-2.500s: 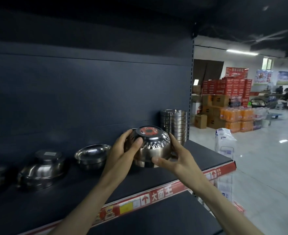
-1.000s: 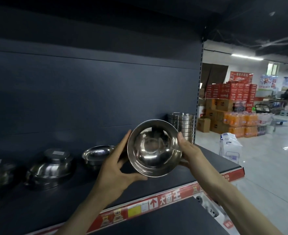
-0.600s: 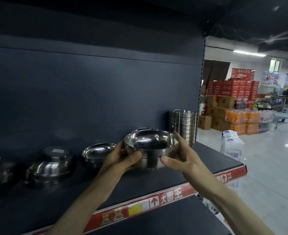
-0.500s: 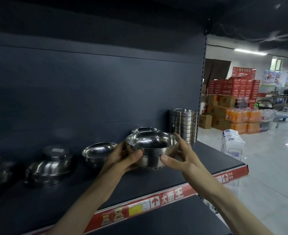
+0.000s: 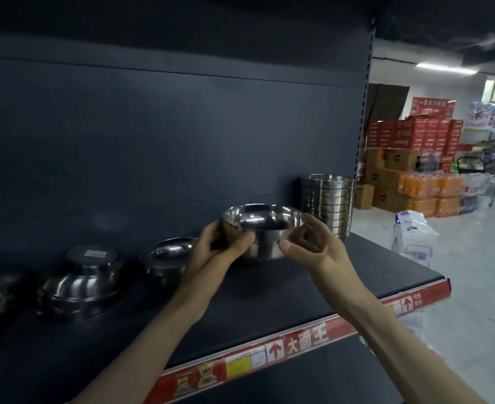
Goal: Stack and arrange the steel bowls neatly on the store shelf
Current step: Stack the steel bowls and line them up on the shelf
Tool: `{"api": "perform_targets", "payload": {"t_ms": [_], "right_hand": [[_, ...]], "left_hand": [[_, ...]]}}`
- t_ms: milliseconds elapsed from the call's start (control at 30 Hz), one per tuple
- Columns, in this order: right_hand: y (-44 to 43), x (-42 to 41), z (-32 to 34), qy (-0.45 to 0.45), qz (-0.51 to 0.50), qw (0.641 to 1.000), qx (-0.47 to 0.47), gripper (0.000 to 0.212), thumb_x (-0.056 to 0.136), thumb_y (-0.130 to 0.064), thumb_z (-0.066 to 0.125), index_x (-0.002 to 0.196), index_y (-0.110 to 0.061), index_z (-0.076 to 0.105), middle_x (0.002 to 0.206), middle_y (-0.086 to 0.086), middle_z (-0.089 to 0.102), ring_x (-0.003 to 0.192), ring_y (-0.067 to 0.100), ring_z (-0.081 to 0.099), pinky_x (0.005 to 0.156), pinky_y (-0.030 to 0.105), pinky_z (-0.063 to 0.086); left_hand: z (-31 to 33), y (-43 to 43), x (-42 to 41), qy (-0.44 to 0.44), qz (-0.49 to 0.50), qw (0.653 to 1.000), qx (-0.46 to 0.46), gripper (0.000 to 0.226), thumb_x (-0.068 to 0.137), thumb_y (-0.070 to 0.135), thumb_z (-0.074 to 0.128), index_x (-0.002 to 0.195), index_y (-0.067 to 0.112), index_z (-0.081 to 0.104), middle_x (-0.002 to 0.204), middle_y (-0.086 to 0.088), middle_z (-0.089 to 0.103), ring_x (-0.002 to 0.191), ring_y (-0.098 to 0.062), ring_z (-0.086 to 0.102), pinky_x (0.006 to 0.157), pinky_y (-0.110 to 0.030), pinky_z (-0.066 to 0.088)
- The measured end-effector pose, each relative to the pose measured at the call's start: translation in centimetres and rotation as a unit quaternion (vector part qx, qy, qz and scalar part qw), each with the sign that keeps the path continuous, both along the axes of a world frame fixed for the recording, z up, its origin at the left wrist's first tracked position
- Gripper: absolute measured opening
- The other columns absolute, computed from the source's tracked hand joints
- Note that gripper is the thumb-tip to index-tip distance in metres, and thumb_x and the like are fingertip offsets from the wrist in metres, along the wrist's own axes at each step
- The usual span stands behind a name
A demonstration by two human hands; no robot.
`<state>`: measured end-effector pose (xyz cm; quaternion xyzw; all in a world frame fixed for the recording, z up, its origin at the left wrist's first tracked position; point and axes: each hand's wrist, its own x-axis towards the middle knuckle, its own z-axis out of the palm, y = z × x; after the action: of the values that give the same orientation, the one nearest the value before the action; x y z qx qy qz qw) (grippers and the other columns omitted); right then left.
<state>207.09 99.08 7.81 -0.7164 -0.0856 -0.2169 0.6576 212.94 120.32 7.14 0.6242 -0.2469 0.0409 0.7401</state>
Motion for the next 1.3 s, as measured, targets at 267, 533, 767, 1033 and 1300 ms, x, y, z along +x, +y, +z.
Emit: {"api": "perform_targets", "payload": {"t_ms": [267,533,767,1033,1300], "right_hand": [[-0.9,4.4,2.9,-0.051,0.0,0.998,-0.021,0.037,0.092,-0.015,0.083,0.126,-0.023,0.071,0.121,0.007,0.079,0.12,0.023,0.072,0.113,0.045,0.053],[-1.7,8.5,1.9,-0.058,-0.028,0.998,-0.029,0.051,0.09,-0.01,0.084,0.135,-0.025,0.065,0.123,0.0,0.079,0.12,0.015,0.073,0.115,0.045,0.052],[-2.4,10.8,-0.1,-0.065,-0.054,0.995,-0.062,0.064,0.09,-0.012,0.085,0.145,-0.029,0.057,0.132,-0.009,0.074,0.127,0.005,0.066,0.118,0.041,0.049],[-2.4,12.6,-1.3,-0.042,-0.041,0.996,-0.064,0.049,0.094,-0.012,0.082,0.136,-0.026,0.063,0.126,-0.005,0.077,0.122,0.009,0.071,0.112,0.038,0.053],[-1.7,13.1,-3.2,-0.008,-0.044,0.998,-0.038,0.044,0.095,-0.018,0.081,0.135,-0.025,0.063,0.114,-0.006,0.081,0.108,0.007,0.076,0.098,0.028,0.058]], "left_hand": [[2.7,-2.7,3.7,-0.06,0.066,0.996,-0.013,0.067,0.084,0.041,0.082,0.145,0.029,0.058,0.132,0.014,0.071,0.114,0.003,0.071,0.112,-0.035,0.053],[1.7,-4.2,8.7,-0.131,0.061,0.987,0.075,0.078,0.099,0.042,0.068,0.166,0.027,0.032,0.153,0.006,0.061,0.139,-0.008,0.06,0.117,-0.027,0.047],[-0.7,-4.8,12.5,-0.146,0.066,0.979,0.129,0.081,0.1,0.052,0.064,0.168,0.028,0.027,0.164,0.013,0.047,0.153,-0.005,0.041,0.13,-0.046,0.031],[-2.6,-4.8,13.8,-0.156,0.129,0.963,0.18,0.06,0.106,0.052,0.055,0.161,0.032,0.041,0.16,0.011,0.048,0.146,0.002,0.044,0.119,-0.016,0.035],[-3.8,-5.0,14.1,-0.136,0.155,0.958,0.198,0.05,0.108,0.041,0.057,0.155,0.026,0.049,0.149,0.011,0.056,0.127,0.012,0.052,0.104,-0.002,0.035]]}}
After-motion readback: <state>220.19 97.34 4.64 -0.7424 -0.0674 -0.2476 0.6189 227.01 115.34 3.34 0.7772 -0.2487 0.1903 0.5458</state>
